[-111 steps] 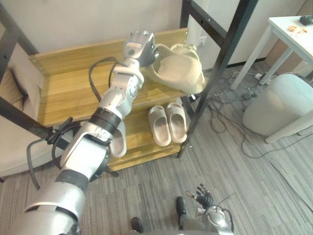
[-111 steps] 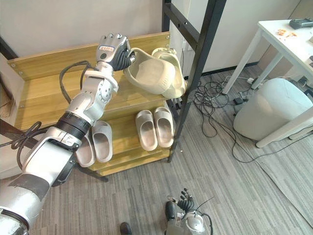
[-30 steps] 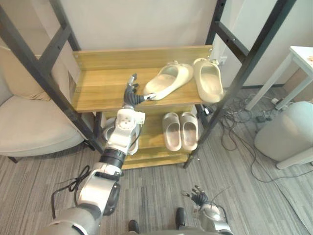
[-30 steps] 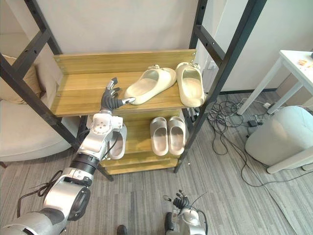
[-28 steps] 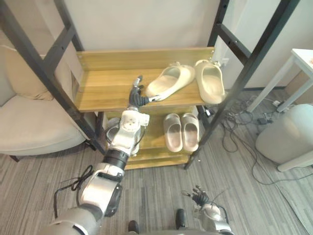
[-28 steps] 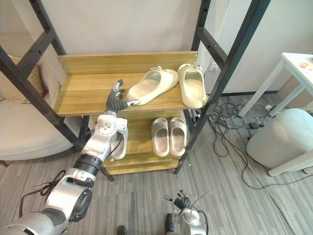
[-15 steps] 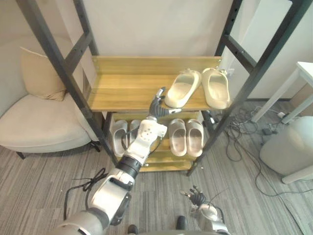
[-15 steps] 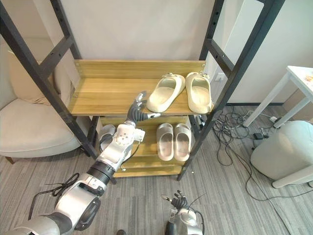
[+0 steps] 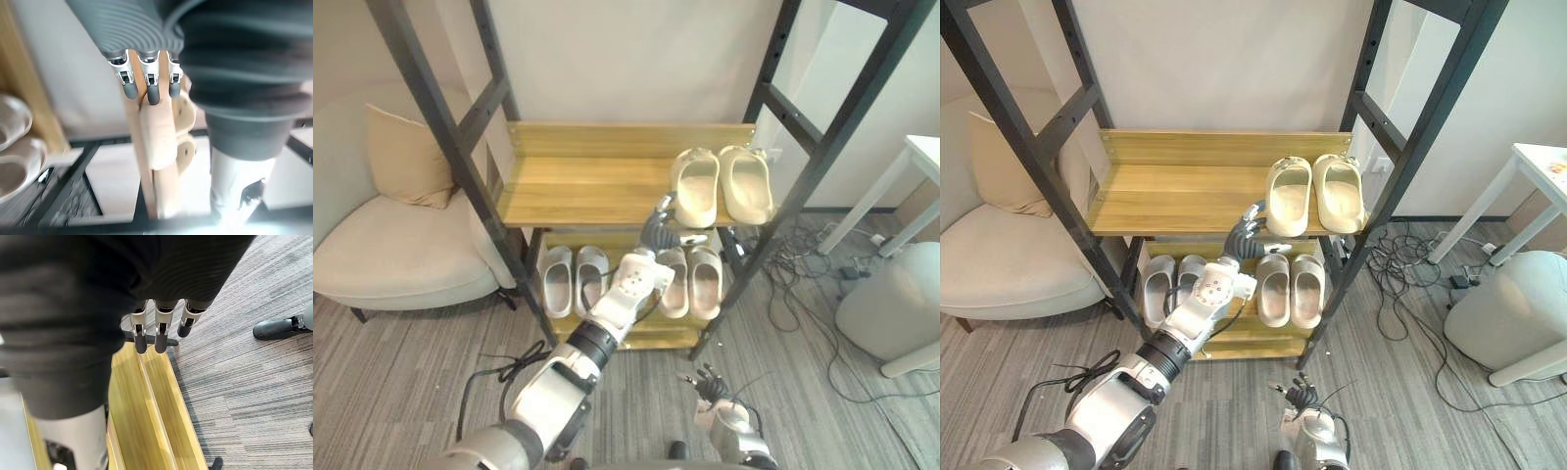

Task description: Organize the slippers on the shoe rack

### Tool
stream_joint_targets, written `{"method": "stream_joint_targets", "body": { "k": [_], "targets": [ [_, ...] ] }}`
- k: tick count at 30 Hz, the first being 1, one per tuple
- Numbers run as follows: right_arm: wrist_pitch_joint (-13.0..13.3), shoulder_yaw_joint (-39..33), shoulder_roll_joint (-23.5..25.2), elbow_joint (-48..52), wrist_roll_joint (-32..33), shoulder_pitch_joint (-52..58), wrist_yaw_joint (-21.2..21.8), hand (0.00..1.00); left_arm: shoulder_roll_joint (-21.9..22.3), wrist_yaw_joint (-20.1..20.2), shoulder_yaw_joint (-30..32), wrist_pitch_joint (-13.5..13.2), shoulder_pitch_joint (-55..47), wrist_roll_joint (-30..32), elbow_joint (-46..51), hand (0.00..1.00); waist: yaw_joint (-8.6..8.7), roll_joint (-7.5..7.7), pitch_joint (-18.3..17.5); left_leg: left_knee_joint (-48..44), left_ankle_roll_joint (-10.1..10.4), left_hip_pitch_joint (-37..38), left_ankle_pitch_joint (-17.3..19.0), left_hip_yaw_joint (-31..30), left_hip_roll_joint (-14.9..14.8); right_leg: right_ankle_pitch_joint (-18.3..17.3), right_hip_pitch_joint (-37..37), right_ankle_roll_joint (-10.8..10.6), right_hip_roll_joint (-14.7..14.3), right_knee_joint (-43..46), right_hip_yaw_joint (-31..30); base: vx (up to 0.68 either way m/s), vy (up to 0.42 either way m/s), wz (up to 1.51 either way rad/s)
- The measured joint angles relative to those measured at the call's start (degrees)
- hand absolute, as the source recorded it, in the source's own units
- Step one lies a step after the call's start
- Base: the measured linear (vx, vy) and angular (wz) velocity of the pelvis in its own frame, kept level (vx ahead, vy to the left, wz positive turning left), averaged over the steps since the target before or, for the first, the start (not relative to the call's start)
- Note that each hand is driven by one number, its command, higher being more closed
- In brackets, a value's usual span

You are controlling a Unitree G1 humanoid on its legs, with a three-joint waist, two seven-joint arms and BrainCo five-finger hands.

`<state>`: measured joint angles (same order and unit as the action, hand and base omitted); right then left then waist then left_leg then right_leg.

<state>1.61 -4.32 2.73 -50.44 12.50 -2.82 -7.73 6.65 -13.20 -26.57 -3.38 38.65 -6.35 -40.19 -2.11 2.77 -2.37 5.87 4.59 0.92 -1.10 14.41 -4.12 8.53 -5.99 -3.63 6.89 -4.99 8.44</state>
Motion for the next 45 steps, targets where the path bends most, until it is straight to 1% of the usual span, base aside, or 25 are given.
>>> {"method": "stream_joint_targets", "body": {
  "k": [4, 7, 12, 16, 18, 19, 21, 23, 25, 26, 27, 29, 30, 31, 32, 33, 35, 36, 38, 39, 41, 42, 45],
  "targets": [
    [0.0, -0.4, 0.0, 0.0, 0.0, -0.1, -0.3, 0.00, 0.0, -0.1, 0.2, 0.0, 0.2, -0.6, -1.1, 0.00, 0.18, 0.00, 0.0, 0.0, 0.0, 0.2, 0.0, 0.5, 0.0, 0.0, 0.0, 0.0, 0.0, 0.0, -0.3, -0.01, -0.001, -0.08],
    [0.0, -2.4, 0.6, 0.0, 0.0, 0.0, -0.9, 0.00, 0.0, -0.2, 0.5, 0.0, 1.0, -1.8, -2.0, 0.00, 0.22, 0.01, 0.0, 0.0, 0.0, 0.3, 0.0, 0.7, 0.1, 0.0, -0.1, -0.1, 0.0, 0.0, -0.8, -0.01, 0.001, -0.03],
    [-0.1, -2.5, 0.9, -0.1, 0.0, 0.0, -1.3, 0.00, 0.0, -0.2, 1.0, 0.0, 1.2, -2.8, -2.4, 0.00, 0.40, 0.01, 0.0, 0.3, 0.0, 0.4, 0.0, 0.9, 0.2, -0.2, -0.2, -0.3, 0.0, 0.0, -0.9, 0.00, 0.000, 0.00],
    [-0.1, -2.5, 1.2, -0.5, 0.0, 0.0, -1.3, 0.00, -0.2, -0.2, 3.4, 0.4, 1.7, -2.7, -2.6, 0.00, 0.91, 0.02, 0.0, 0.3, 0.0, 0.4, 0.0, 1.0, 0.2, -0.4, -0.2, -0.6, 0.1, 0.0, -1.0, 0.00, 0.000, 0.00],
    [-0.1, -2.5, 1.2, -0.9, 0.0, 0.1, -1.3, 0.00, -0.5, -0.2, 4.7, 1.2, 2.9, -2.7, -3.3, 0.00, 1.25, 0.02, 0.0, 0.3, 0.0, 0.4, 0.0, 1.0, 0.2, -0.3, -0.2, -0.6, 0.1, 0.0, -1.0, 0.00, 0.000, 0.00],
    [0.0, -2.5, 1.2, -1.7, 0.0, 0.2, -1.2, 0.00, -1.2, -0.1, 5.6, 1.7, 3.8, -2.7, -3.3, 0.00, 1.57, 0.02, 0.0, 0.3, 0.0, 0.4, 0.0, 1.0, 0.2, -0.1, -0.2, -0.3, 0.1, 0.0, -1.0, 0.00, 0.000, 0.00],
    [0.0, -2.5, 1.2, -2.4, 0.0, 0.4, -1.2, 0.00, -2.0, 0.0, 6.0, 1.7, 4.2, -2.7, -2.8, 0.00, 1.56, 0.02, 0.0, 0.3, 0.0, 0.4, 0.0, 1.0, 0.2, -0.1, -0.2, -0.3, 0.1, 0.0, -0.9, 0.00, 0.000, 0.00],
    [0.0, -2.4, 1.2, -2.4, 0.0, 1.4, -1.0, 0.00, -3.7, 0.1, 6.7, 1.9, 4.2, -2.7, 0.3, 0.00, 1.71, 0.01, 0.0, 0.3, 0.0, 0.3, 0.0, 0.6, 0.2, -0.1, -0.2, -0.3, 0.1, 0.0, -0.6, 0.02, 0.001, 0.06],
    [-0.1, -2.3, 1.2, -2.4, 0.0, 2.4, -0.7, 0.00, -6.5, 0.2, 7.6, 1.6, 4.1, -2.8, 7.1, 0.00, 1.72, 0.01, 0.0, 0.1, 0.0, 0.1, 0.0, -0.3, 0.1, -0.1, 0.1, -0.3, 0.1, 0.0, 0.3, 0.02, 0.001, 0.15],
    [-0.1, -2.3, 1.2, -2.4, 0.0, 2.5, -0.7, 0.00, -7.3, 0.2, 7.8, 1.5, 4.0, -2.8, 8.9, 0.00, 1.66, 0.01, 0.0, 0.0, 0.0, 0.1, 0.0, -0.5, 0.0, -0.1, 0.2, -0.3, 0.1, 0.0, 0.5, 0.02, 0.001, 0.16],
    [-0.1, -2.1, 1.2, -2.4, -0.1, 2.6, -0.3, 0.00, -8.7, 1.1, 8.9, 1.0, 3.0, -2.8, 12.8, 0.00, 1.49, -0.01, -0.1, 0.0, 0.0, 0.1, 0.0, -0.8, 0.0, -0.1, 0.3, -0.3, 0.1, 0.0, 0.6, 0.02, 0.000, 0.10],
    [-0.1, -1.7, 1.2, -2.4, -0.1, 2.6, 0.3, 0.00, -10.6, 1.3, 10.5, 0.0, 0.1, -2.9, 18.3, 0.00, 1.33, -0.03, -0.1, 0.0, 0.0, 0.2, 0.0, -1.3, 0.0, -0.2, 0.8, -0.3, 0.1, 0.0, 1.2, 0.01, 0.002, 0.15],
    [-0.1, -1.4, 1.2, -2.4, -0.1, 2.7, 0.5, 0.00, -10.8, 1.4, 10.9, -0.1, -1.2, -3.0, 19.9, 0.00, 1.34, -0.03, -0.1, 0.0, 0.0, 0.3, 0.0, -1.8, 0.0, -0.3, 1.2, -0.3, 0.2, 0.0, 1.7, 0.01, 0.002, 0.36],
    [-0.1, -0.6, 1.2, -2.4, -0.2, 2.8, 0.6, 0.00, -11.1, 2.3, 11.4, -0.5, -5.6, -4.0, 24.7, 0.00, 1.31, 0.05, -0.3, 0.0, 0.0, 0.4, 0.0, -2.7, 0.0, -0.7, 2.0, -0.3, 0.3, 0.0, 2.6, 0.00, 0.003, 0.32],
    [-0.1, -0.3, 1.2, -2.4, -0.2, 2.8, 0.6, 0.00, -11.1, 2.4, 11.4, -0.6, -6.6, -4.3, 25.6, 0.00, 1.24, 0.09, -0.4, 0.0, 0.0, 0.4, 0.0, -2.9, 0.0, -0.7, 2.1, -0.3, 0.3, 0.0, 2.8, 0.00, 0.004, 0.31],
    [-0.1, 0.6, 1.2, -2.3, -0.2, 2.6, 1.0, 0.00, -11.5, 3.5, 11.4, -1.2, -10.6, -5.8, 29.5, 0.00, 0.73, 0.23, -0.7, 0.0, 0.0, 0.3, 0.0, -3.2, -0.1, -0.9, 2.2, -0.3, 0.3, 0.0, 3.4, 0.00, 0.003, 0.15],
    [-0.1, 1.3, 1.2, -2.3, -0.3, 2.5, 1.6, 0.00, -11.8, 5.5, 10.7, -1.4, -16.2, -8.1, 35.5, 0.00, -0.22, 0.28, -0.9, 0.0, 0.0, 0.3, 0.0, -4.4, -0.1, -1.1, 2.9, -0.2, 0.3, 0.0, 4.2, -0.01, -0.001, 0.25],
    [-0.1, 1.4, 1.2, -2.3, -0.3, 2.6, 1.7, 0.00, -11.8, 5.9, 10.7, -1.4, -17.2, -8.6, 36.5, 0.00, -0.34, 0.25, -0.9, 0.0, 0.0, 0.4, 0.0, -4.6, -0.1, -1.2, 3.1, -0.2, 0.3, 0.0, 4.5, -0.02, -0.004, 0.31],
    [-0.1, 2.3, 1.2, -2.3, -1.0, 2.6, 2.1, 0.00, -12.0, 8.0, 10.3, -1.8, -22.3, -11.3, 42.6, 0.00, -0.85, 0.19, -1.3, 0.0, -0.1, 0.4, 0.4, -5.9, -0.2, -1.8, 4.3, -0.3, 0.4, 0.0, 5.9, -0.03, -0.005, 0.27],
    [-0.1, 2.5, 1.2, -2.3, -1.3, 2.6, 2.2, 0.00, -12.2, 9.1, 9.7, -2.8, -25.5, -12.7, 46.2, 0.00, -1.18, 0.14, -2.0, 0.0, -0.2, 0.3, 0.5, -6.2, -0.3, -2.1, 4.3, -0.2, 0.4, 0.1, 6.5, -0.02, -0.004, 0.19],
    [-0.1, 2.6, 1.2, -2.2, -1.3, 2.5, 2.3, 0.00, -12.2, 11.3, 9.2, -4.1, -30.3, -15.5, 50.5, 0.00, -1.47, -0.17, -2.6, -0.1, -0.2, 0.5, 0.5, -6.8, -0.4, -2.6, 4.6, -0.2, 0.3, 0.5, 6.9, 0.01, -0.006, 0.17],
    [-0.1, 2.7, 1.2, -2.2, -1.4, 2.5, 2.4, 0.00, -12.1, 12.9, 8.8, -4.8, -34.0, -16.9, 52.5, 0.00, -1.56, -0.43, -2.7, -0.8, -0.3, 0.7, 0.9, -7.2, -0.4, -2.9, 5.4, -0.3, 0.3, 0.7, 7.2, 0.01, -0.008, 0.13],
    [0.0, 3.1, 1.2, -2.2, -1.4, 2.5, 2.8, 0.00, -12.1, 16.3, 8.5, -4.9, -41.3, -18.7, 52.9, 0.00, -2.04, -0.80, -3.1, -2.5, -0.1, 1.1, 2.1, -7.2, -0.7, -3.6, 6.4, -0.3, 0.3, 1.1, 7.6, 0.01, -0.002, 0.02]
  ]
}}
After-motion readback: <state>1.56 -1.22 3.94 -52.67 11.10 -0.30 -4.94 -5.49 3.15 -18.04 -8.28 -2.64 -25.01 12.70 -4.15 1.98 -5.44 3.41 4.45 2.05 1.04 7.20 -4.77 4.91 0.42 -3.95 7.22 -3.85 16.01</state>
